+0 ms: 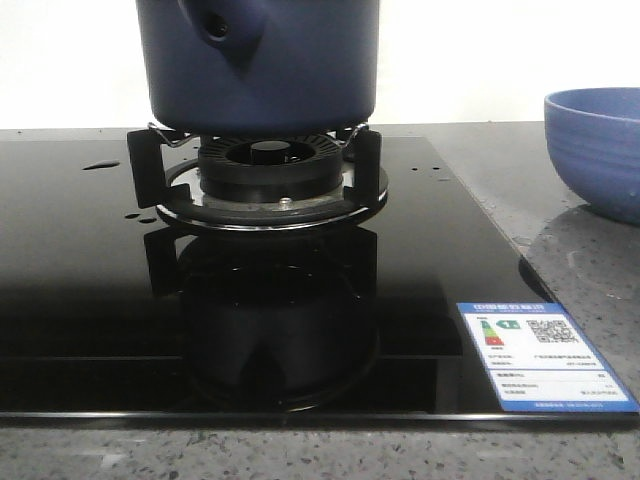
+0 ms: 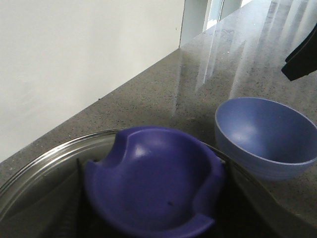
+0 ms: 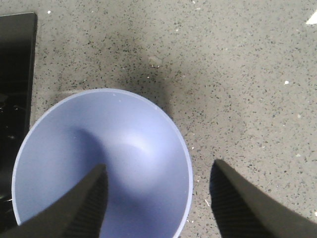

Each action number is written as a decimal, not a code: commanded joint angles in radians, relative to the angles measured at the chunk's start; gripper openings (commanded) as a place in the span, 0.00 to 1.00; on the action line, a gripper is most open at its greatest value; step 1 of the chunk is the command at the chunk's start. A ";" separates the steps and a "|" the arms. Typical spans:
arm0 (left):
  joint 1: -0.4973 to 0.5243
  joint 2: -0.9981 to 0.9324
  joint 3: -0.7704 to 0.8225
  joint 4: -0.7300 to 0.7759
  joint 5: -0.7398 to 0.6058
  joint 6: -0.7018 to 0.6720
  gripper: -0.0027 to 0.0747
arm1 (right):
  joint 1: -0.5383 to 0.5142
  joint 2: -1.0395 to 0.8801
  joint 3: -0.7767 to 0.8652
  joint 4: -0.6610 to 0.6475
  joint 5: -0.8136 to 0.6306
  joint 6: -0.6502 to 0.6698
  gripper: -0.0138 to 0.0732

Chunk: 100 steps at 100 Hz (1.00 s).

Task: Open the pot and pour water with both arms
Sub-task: 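Lower the blue bowl back onto the counter and release it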

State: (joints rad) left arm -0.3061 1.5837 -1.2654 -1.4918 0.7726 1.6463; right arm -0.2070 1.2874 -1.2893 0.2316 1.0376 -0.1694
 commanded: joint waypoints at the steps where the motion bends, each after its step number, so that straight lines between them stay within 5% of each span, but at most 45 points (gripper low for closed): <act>1: -0.004 -0.044 -0.037 -0.046 0.031 -0.008 0.50 | -0.008 -0.031 -0.033 0.017 -0.041 -0.005 0.62; 25: -0.004 -0.044 -0.037 -0.044 0.033 -0.036 0.52 | -0.008 -0.031 -0.033 0.022 -0.037 -0.005 0.62; 48: 0.000 -0.049 -0.037 -0.049 0.043 -0.036 0.79 | -0.008 -0.031 -0.033 0.022 -0.035 -0.005 0.62; 82: 0.061 -0.160 -0.039 -0.078 0.052 -0.036 0.80 | -0.006 -0.032 -0.033 0.038 -0.031 -0.008 0.62; 100: 0.176 -0.259 -0.039 -0.080 0.050 -0.061 0.70 | -0.006 -0.041 -0.033 0.191 -0.069 -0.058 0.58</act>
State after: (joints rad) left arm -0.1799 1.4002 -1.2692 -1.5019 0.8110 1.6173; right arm -0.2070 1.2816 -1.2893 0.3192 1.0338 -0.1896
